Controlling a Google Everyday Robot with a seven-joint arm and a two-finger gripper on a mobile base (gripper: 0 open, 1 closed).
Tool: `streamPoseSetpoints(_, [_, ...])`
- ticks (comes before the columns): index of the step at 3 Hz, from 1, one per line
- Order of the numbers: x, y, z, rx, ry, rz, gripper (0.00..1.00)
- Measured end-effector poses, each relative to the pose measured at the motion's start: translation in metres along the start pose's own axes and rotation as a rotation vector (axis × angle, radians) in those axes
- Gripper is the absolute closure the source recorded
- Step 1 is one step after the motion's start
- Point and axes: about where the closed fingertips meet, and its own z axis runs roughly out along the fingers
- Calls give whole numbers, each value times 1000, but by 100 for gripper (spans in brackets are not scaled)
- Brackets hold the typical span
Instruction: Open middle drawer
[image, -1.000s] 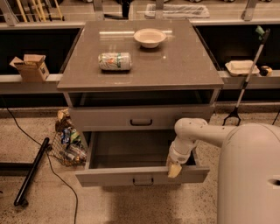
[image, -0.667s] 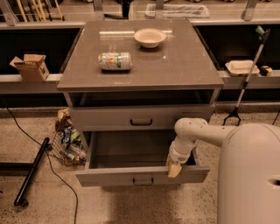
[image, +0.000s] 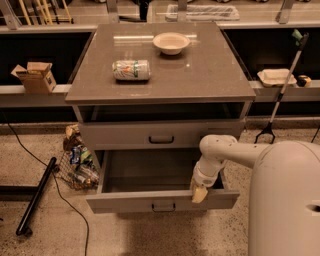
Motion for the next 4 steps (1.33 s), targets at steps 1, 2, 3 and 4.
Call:
streamPoseSetpoints(1, [0,0,0,0,0,0,17])
streamPoseSetpoints(2, [0,0,0,0,0,0,0])
streamPoseSetpoints(3, [0,0,0,0,0,0,0])
streamPoseSetpoints(4, [-1,13,1,-15,-11,-21,0])
